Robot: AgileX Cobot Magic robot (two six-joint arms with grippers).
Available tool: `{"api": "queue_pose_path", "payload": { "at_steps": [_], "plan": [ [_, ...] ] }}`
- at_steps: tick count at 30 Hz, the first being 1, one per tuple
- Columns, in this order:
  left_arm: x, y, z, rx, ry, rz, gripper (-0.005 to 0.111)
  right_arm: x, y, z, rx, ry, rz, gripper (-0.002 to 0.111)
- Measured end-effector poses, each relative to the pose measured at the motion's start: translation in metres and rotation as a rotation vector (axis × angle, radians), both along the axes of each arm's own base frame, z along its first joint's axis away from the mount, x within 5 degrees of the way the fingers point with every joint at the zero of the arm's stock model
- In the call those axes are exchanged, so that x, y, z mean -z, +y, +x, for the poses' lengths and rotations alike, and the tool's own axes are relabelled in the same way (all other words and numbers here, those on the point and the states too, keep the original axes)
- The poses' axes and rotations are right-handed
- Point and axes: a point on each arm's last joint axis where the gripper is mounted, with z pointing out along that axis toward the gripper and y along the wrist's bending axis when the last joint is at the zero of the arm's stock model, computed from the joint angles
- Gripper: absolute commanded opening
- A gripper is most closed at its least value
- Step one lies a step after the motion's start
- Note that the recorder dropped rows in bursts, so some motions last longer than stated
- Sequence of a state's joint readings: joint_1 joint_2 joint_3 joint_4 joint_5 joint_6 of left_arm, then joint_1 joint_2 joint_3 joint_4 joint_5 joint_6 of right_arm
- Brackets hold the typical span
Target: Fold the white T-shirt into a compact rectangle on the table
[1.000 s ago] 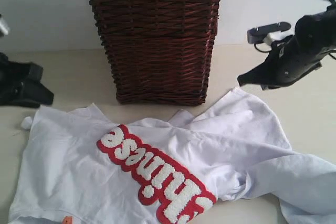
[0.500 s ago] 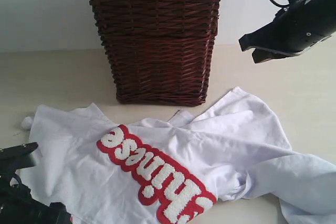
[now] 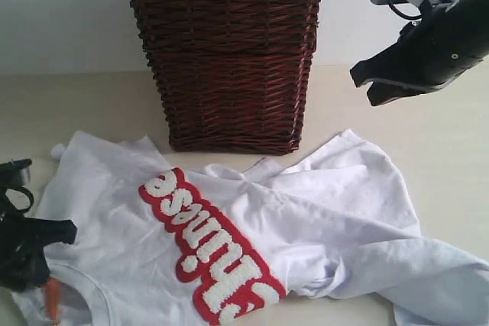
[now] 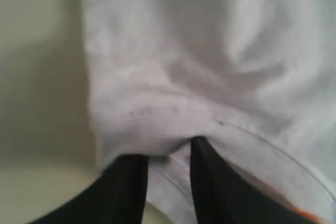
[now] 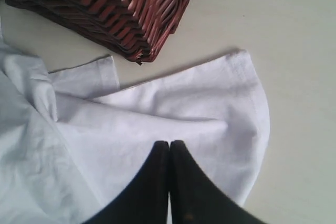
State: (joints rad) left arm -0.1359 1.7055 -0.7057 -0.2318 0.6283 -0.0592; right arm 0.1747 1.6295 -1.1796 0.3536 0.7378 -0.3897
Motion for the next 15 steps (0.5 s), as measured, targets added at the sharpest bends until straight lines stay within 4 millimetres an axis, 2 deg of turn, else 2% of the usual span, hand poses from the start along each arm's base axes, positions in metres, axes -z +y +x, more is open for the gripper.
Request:
{"api": "queue_pose_path", "payload": {
  "at_steps": [2, 4, 5, 10, 12, 15],
  "plan": [
    [-0.007, 0.017, 0.015, -0.039, -0.004, 0.042, 0.029, 0.004, 0.0, 0.001, -0.006, 0.011, -0.014, 0.0],
    [-0.018, 0.029, 0.03, -0.064, -0.043, 0.059, 0.029, 0.025, 0.0, 0.006, -0.004, 0.06, -0.028, 0.0],
    [-0.026, 0.033, 0.039, -0.061, -0.072, 0.063, 0.029, 0.044, 0.0, 0.011, -0.001, 0.101, -0.04, 0.0],
    [-0.055, 0.034, 0.064, -0.011, -0.126, 0.069, 0.029, 0.091, 0.0, 0.031, 0.032, 0.111, -0.073, 0.0],
    [-0.074, 0.034, 0.076, 0.004, -0.195, 0.071, 0.029, 0.112, -0.001, 0.043, 0.058, 0.065, -0.093, 0.0],
    [-0.081, 0.026, 0.084, 0.081, -0.276, 0.014, 0.029, 0.135, -0.002, 0.056, 0.083, 0.051, -0.109, 0.0]
  ]
}}
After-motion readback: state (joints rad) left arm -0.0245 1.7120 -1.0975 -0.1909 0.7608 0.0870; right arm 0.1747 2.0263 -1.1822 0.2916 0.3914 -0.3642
